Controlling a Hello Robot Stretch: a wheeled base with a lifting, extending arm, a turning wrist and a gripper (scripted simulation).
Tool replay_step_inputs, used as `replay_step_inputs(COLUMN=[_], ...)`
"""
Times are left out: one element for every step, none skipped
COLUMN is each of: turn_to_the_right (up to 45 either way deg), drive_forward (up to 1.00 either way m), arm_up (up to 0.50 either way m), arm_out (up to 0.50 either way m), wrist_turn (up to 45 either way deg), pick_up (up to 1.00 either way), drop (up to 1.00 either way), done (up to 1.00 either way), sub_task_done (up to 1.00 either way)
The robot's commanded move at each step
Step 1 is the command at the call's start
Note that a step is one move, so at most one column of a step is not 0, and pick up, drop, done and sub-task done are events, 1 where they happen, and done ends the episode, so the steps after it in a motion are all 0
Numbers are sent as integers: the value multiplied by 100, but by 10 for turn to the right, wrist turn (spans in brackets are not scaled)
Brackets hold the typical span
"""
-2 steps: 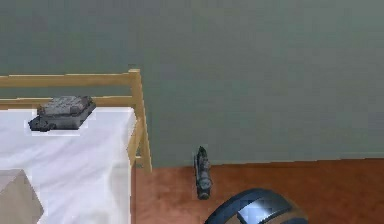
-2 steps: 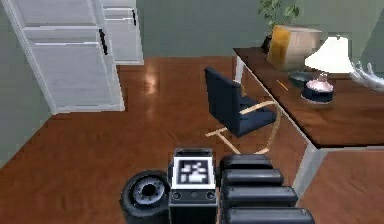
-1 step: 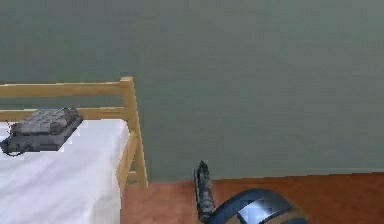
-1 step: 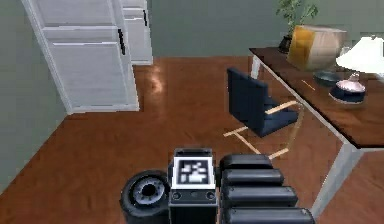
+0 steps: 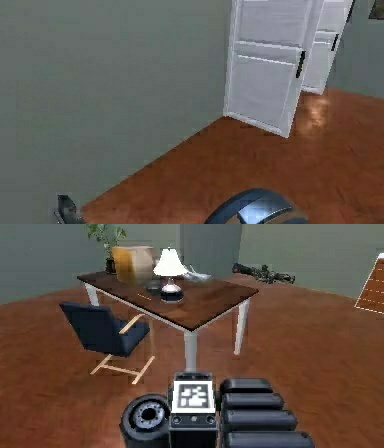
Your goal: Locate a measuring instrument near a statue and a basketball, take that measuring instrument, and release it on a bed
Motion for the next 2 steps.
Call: replay_step_inputs(turn_to_the_right=[450,90], drive_forward=[0,0], arm_up=[0,0], arm_out=[0,0], wrist_turn=[0,0], pick_up=[0,0], drop=[0,0], done=[0,0], sub_task_done=[0,0])
